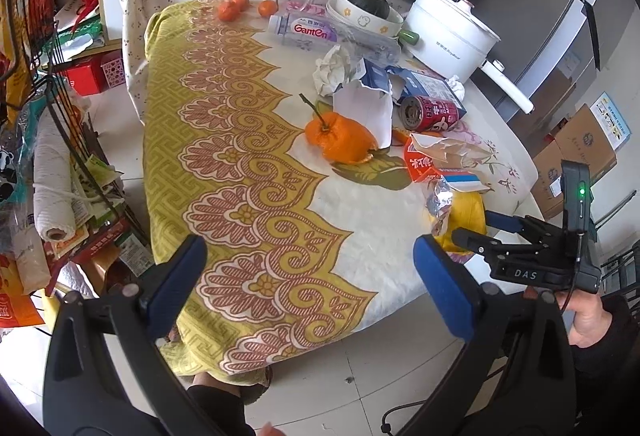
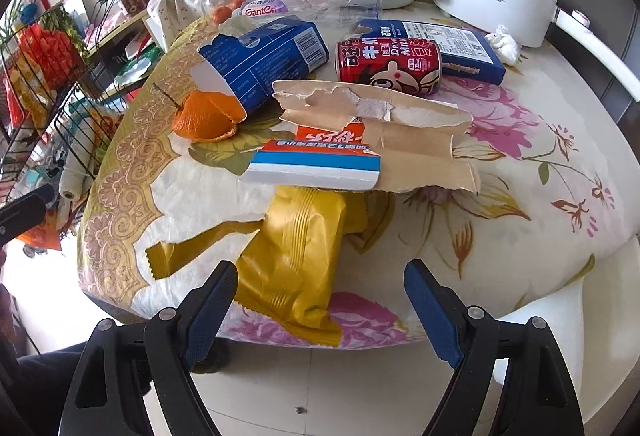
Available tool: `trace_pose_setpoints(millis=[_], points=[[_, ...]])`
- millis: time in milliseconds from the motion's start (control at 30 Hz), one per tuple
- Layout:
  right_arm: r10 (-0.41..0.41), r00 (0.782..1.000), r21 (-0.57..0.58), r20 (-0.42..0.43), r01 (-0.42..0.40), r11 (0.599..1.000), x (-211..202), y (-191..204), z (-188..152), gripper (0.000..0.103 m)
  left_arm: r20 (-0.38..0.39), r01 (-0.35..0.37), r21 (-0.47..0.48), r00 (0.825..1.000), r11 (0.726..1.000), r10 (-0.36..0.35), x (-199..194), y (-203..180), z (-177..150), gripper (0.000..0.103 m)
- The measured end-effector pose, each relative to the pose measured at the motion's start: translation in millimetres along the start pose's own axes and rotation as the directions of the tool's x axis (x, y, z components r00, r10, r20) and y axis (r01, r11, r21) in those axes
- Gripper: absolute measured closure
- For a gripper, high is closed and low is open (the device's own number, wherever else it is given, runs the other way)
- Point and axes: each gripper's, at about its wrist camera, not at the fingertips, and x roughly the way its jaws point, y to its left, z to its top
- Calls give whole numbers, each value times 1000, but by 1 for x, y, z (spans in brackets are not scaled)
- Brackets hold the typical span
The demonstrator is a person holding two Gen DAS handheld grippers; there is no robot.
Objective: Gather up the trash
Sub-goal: 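Return both tools to the table and grasp the yellow snack bag with the right tool, then grasp the red-and-white paper box with the left tool while the right tool holds the yellow bag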
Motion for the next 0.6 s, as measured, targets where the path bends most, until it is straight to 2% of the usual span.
trace_pose_setpoints(millis=[33, 67, 100, 133, 167, 200, 233, 300, 400, 600], points=[[6, 1000, 13, 11, -6, 1000, 2, -1, 2, 17, 1, 3, -1, 1000, 1000, -3, 0, -1, 0, 1], [10, 1000, 18, 17, -10, 1000, 3, -1, 3, 24, -1, 6, 1, 1000, 1000, -6, 1, -2, 1, 1], [17, 1000, 16, 16, -17, 1000, 5, -1, 4, 43, -3, 6, 2, 1000, 1000, -6, 2, -4, 2, 1], [37, 999, 10, 10, -37, 999, 7, -1, 4, 52, -5, 7, 4, 1000, 1000, -7, 3, -5, 2, 1], [71, 997, 8, 3, -71, 997, 8, -1, 4, 67, -9, 7, 8, 1000, 1000, -7, 4, -8, 2, 1], [86, 996, 5, 4, -86, 996, 7, 0, 4, 76, -14, 7, 12, 1000, 1000, -7, 6, -10, 3, 1], [91, 996, -4, 9, -91, 996, 5, 1, 4, 79, -18, 7, 17, 1000, 1000, -7, 7, -13, 3, 1], [92, 996, -29, 21, -92, 995, -2, 2, 3, 92, -25, 9, 31, 1000, 999, -8, 10, -20, 3, 1], [89, 996, -40, 27, -88, 995, -13, -3, 1, 94, -35, 13, 58, 999, 998, -11, 15, -32, 4, 1], [82, 996, 8, 25, -82, 997, -32, -30, -7, 94, -66, 37, 130, 997, 991, -28, 33, -62, 7, 1]])
